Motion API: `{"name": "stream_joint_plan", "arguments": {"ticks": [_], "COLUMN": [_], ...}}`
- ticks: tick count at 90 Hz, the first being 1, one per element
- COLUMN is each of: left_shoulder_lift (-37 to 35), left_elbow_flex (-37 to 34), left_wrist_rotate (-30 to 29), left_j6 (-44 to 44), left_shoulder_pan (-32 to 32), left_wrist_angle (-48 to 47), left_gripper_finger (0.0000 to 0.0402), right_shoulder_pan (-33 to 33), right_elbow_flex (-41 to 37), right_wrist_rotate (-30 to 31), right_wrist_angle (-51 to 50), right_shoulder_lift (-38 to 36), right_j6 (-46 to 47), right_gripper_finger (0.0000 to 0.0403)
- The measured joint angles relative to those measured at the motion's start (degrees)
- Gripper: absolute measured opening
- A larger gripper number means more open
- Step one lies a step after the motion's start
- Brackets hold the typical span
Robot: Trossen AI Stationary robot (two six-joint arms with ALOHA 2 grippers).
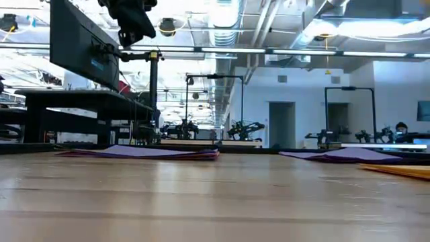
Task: Organize paper
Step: Stack the yellow paper on the bottom right yellow papers
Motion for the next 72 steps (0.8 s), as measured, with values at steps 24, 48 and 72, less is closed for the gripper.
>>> {"name": "stream_joint_plan", "arguments": {"ticks": [24, 48, 72], "left_shoulder_lift": [0.51, 0.51, 0.51], "left_elbow_flex": [0.02, 0.02, 0.02], "left_wrist_rotate": [-0.9, -3.03, -5.86], "left_j6": [-2.3, -1.92, -0.04], "left_shoulder_pan": [-2.22, -2.24, -2.22], "left_wrist_angle": [1.34, 3.23, 3.23], "left_gripper_finger": [0.0001, 0.0001, 0.0001], "right_shoulder_pan": [2.26, -1.02, -7.63], "right_elbow_flex": [-19.23, -29.08, -34.01], "right_wrist_rotate": [-1.21, -0.24, 2.13], "right_wrist_angle": [20.79, 1.1, -8.49], "right_shoulder_lift": [-6.15, -15.55, -12.34], "right_j6": [7.98, 7.24, -4.4], "right_gripper_finger": [0.0, 0.0, 0.0]}}
